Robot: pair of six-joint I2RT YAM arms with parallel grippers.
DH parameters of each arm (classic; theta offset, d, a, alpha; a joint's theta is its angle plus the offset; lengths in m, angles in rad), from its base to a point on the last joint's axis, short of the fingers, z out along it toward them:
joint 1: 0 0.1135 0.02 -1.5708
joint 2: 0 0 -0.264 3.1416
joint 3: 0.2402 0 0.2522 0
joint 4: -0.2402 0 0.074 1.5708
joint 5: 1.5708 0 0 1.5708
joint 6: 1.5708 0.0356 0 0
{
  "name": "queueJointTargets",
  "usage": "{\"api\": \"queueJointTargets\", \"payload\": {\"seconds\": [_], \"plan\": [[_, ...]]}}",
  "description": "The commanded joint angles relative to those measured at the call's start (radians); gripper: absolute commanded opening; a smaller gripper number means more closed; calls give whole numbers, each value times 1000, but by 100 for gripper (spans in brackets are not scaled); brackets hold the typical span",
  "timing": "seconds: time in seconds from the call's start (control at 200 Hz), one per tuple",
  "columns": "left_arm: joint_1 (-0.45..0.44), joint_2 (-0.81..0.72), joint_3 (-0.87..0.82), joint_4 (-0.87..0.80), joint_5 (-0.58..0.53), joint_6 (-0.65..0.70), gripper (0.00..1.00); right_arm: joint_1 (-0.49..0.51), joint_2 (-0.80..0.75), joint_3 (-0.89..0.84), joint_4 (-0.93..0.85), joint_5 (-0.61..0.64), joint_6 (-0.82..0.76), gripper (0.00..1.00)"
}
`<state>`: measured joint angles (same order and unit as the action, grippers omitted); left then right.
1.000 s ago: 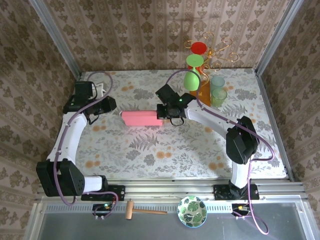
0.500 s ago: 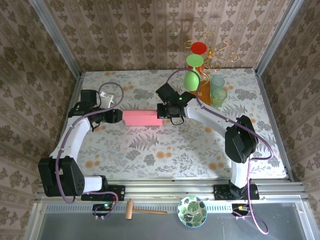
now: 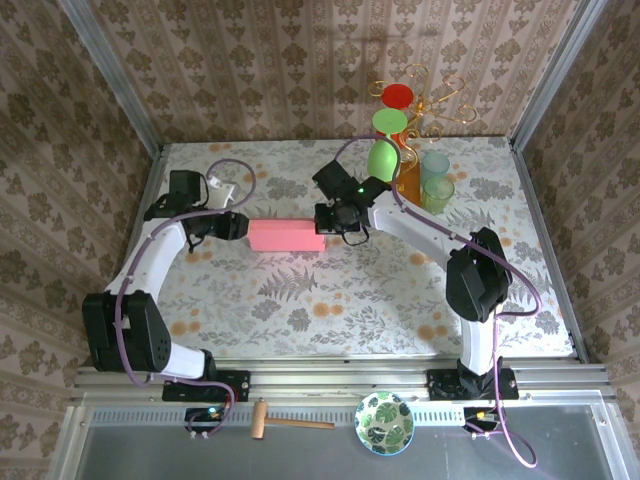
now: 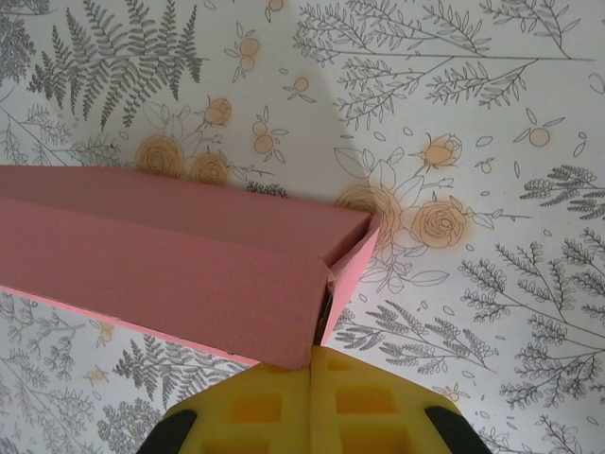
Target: Fold the paper box
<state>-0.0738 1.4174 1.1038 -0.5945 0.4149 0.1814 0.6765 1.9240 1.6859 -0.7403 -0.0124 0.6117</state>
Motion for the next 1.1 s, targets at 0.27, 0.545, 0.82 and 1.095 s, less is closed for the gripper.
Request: {"api": "queueJointTargets", "payload": {"seconds": [0.27,0.545,0.82,1.095], "plan": [[-29,69,80,-53,66,68,39,-18,84,60,-156,-38,-21,0],[-32,15,50,-57,-26,77,58,-25,93,71,-165,-54,-19,0],[-7,17,52,-56,10,116,58,-29,102,85,-173,-66,-22,0],[-39,74,72,-53,-2,138,51,-34,112,98,-180,-77,-23,0]]}}
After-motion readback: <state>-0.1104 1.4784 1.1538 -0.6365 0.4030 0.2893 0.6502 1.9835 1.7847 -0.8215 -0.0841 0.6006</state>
